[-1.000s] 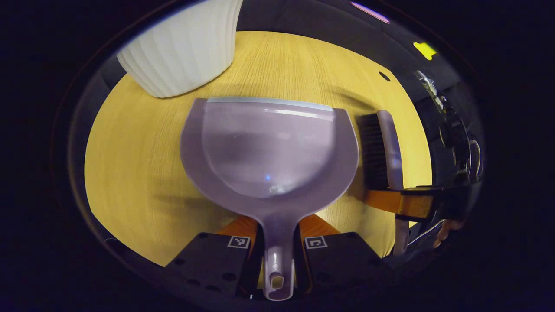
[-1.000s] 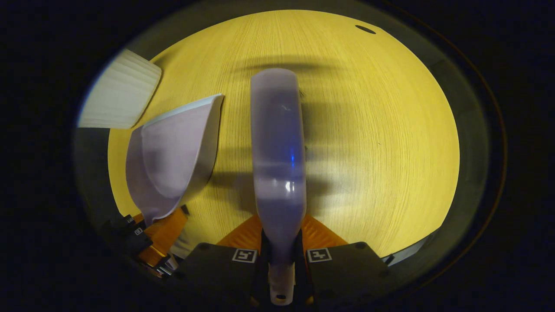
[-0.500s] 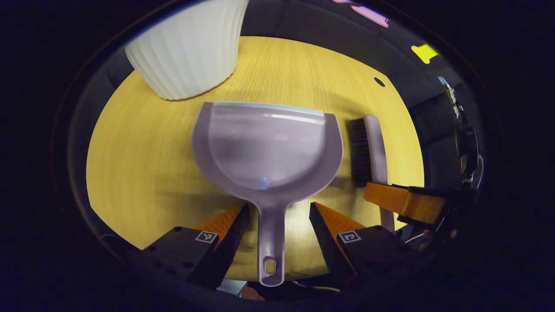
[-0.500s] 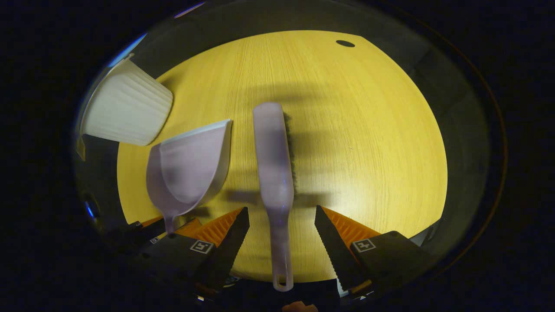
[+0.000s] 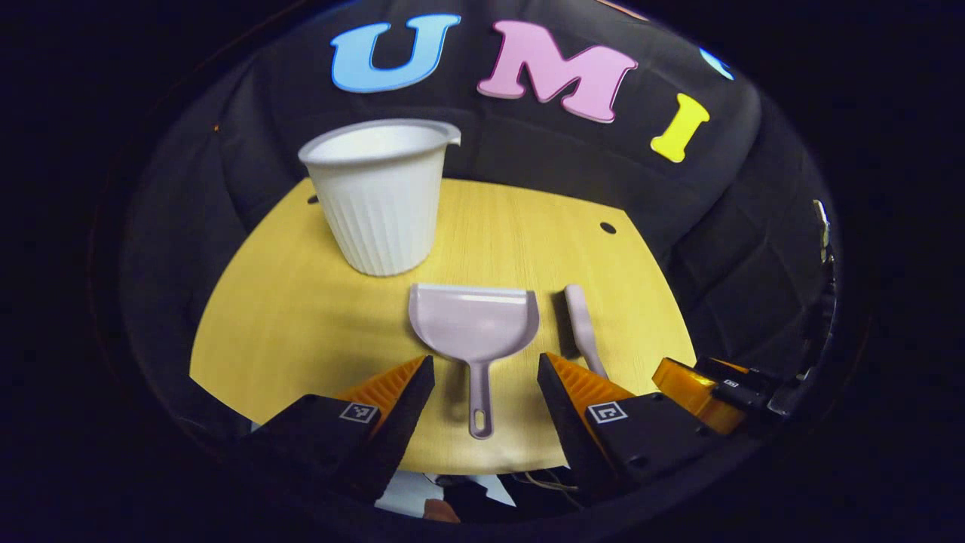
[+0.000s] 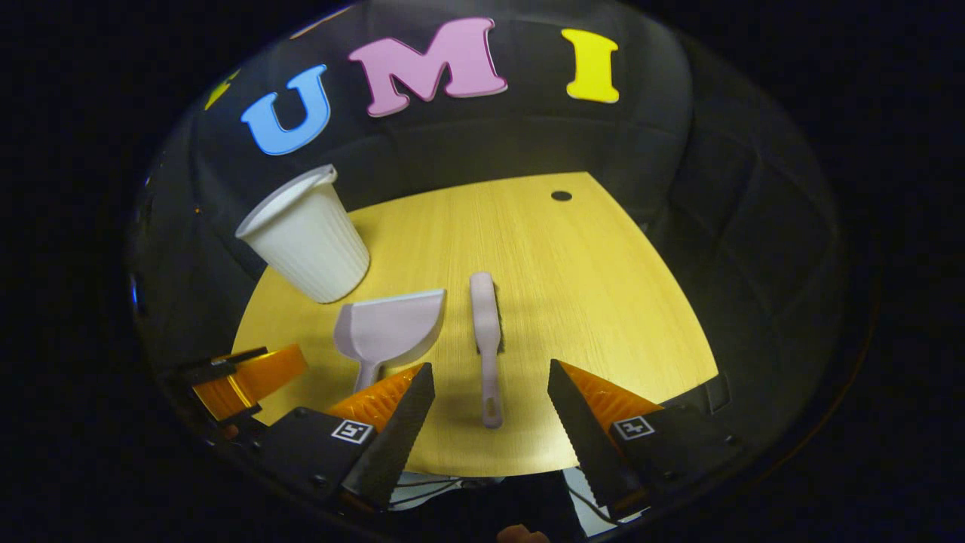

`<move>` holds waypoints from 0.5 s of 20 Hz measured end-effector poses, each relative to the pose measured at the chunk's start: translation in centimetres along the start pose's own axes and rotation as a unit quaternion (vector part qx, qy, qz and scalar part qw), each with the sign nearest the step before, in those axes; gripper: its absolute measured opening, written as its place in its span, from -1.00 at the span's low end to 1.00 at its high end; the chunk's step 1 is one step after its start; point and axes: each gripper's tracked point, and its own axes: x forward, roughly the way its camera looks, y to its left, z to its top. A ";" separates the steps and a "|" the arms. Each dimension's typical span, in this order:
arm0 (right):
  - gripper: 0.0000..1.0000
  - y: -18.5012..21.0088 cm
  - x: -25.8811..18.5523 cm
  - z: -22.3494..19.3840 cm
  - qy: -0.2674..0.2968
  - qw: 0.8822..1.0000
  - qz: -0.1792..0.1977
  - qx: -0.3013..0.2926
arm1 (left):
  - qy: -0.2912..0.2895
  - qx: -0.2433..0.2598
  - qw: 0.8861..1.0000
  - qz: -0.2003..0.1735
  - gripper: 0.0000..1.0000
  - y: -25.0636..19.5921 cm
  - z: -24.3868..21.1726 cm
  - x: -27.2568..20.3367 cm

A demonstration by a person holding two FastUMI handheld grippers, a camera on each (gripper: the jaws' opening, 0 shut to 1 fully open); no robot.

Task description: Pick up the small broom and dustpan from the desktop, sweep the trash into the dustpan with the broom, and then empty the trash into the garbage bin.

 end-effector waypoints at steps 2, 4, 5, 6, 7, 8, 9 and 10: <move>0.98 1.9 -3.3 3.4 -0.087 0.996 0.009 -0.022 | -0.065 0.017 0.998 0.011 0.66 0.5 1.4 -2.7; 0.97 4.4 -7.0 7.1 -0.183 0.982 0.030 -0.031 | -0.121 0.014 0.993 -0.002 0.66 0.7 2.5 -5.1; 0.97 5.5 -9.0 8.9 -0.229 0.972 0.041 -0.039 | -0.144 0.007 0.989 -0.011 0.66 0.9 3.2 -6.4; 0.97 6.5 -11.0 10.1 -0.272 0.960 0.046 -0.056 | -0.166 0.000 0.986 -0.018 0.66 1.3 3.6 -7.8; 0.96 6.8 -12.9 10.7 -0.310 0.947 0.043 -0.068 | -0.189 -0.006 0.982 -0.020 0.66 1.7 4.4 -9.2; 0.96 7.0 -14.2 11.4 -0.344 0.935 0.037 -0.074 | -0.213 -0.009 0.977 -0.019 0.66 2.1 5.2 -10.6; 0.95 7.0 -15.4 11.9 -0.375 0.923 0.033 -0.076 | -0.240 -0.009 0.971 -0.012 0.66 2.5 6.0 -11.9; 0.95 7.0 -15.8 12.0 -0.399 0.914 0.035 -0.071 | -0.271 -0.002 0.963 -0.007 0.67 2.7 6.8 -13.2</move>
